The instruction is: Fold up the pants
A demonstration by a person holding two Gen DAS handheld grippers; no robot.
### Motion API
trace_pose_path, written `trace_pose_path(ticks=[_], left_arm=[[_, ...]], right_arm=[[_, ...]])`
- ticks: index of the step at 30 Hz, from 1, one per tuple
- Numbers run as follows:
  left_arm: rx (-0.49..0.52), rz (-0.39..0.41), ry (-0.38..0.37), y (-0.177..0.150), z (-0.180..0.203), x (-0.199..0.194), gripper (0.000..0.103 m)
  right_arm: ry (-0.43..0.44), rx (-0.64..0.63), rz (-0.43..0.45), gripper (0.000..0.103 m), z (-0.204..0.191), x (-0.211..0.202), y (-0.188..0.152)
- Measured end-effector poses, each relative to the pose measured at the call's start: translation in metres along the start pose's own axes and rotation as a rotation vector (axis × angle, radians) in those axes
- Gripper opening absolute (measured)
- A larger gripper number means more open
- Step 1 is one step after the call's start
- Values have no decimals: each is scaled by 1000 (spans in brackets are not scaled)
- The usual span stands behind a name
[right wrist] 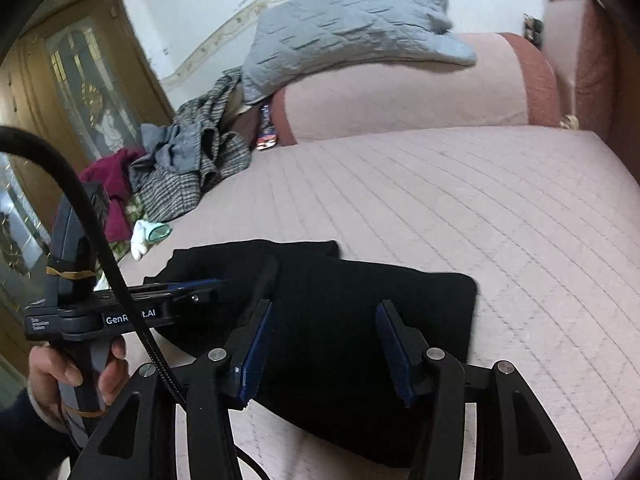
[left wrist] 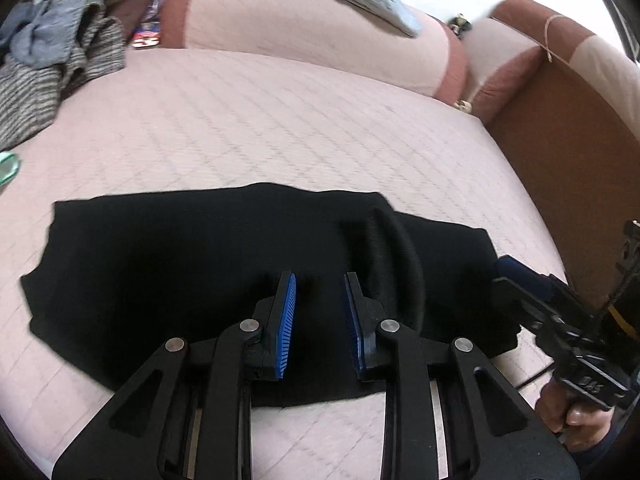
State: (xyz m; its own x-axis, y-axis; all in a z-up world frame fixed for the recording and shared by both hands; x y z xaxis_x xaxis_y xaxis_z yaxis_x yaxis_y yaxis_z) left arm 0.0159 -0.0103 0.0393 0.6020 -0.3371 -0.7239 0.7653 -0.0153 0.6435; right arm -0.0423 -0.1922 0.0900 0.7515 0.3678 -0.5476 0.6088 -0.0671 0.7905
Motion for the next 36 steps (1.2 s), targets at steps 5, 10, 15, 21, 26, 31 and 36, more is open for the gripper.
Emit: trace_pose_path(ticks=[5,10,15,21,26,31,36], left_arm=[[-2,29,75,-4,-13,-9,23],[-48,34,103,-9,-27,-15,23],[-93,50,147,-14,-47,-27,23],[-295,62,105,-26,-83,-47,23],[-490,97,120,-40,-122,-65,61],[-586,87,148,-46,-141,-67,61],[-605,68,200,-51,-143,-59,61]], right_arm=[[8,-13,-47,50,-14,32,-8],[47,-45,-124,51,-23,63,-22],[71,-63,-89,50,-34,52,-7],[152,-62,-43,53,-51,56,13],[197,-133,-45,56,-71,78,25],[245,-196,-99,59,-89,113,34],[272,-293,-159,60,-110,155,44]])
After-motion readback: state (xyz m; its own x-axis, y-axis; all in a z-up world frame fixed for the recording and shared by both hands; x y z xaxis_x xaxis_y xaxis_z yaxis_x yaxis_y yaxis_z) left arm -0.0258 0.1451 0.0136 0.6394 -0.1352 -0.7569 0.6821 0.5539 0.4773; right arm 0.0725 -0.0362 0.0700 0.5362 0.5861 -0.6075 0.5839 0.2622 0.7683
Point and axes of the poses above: each gripper's, at about its wrist camera, not at the fingertips, and x roughly the way its jaws point, z to its right, y to its top, the point moved 3 cm from there along x, roughly the way its jaws point, and after that the axes turned 6 degrees about z, right-handed, at the moved point
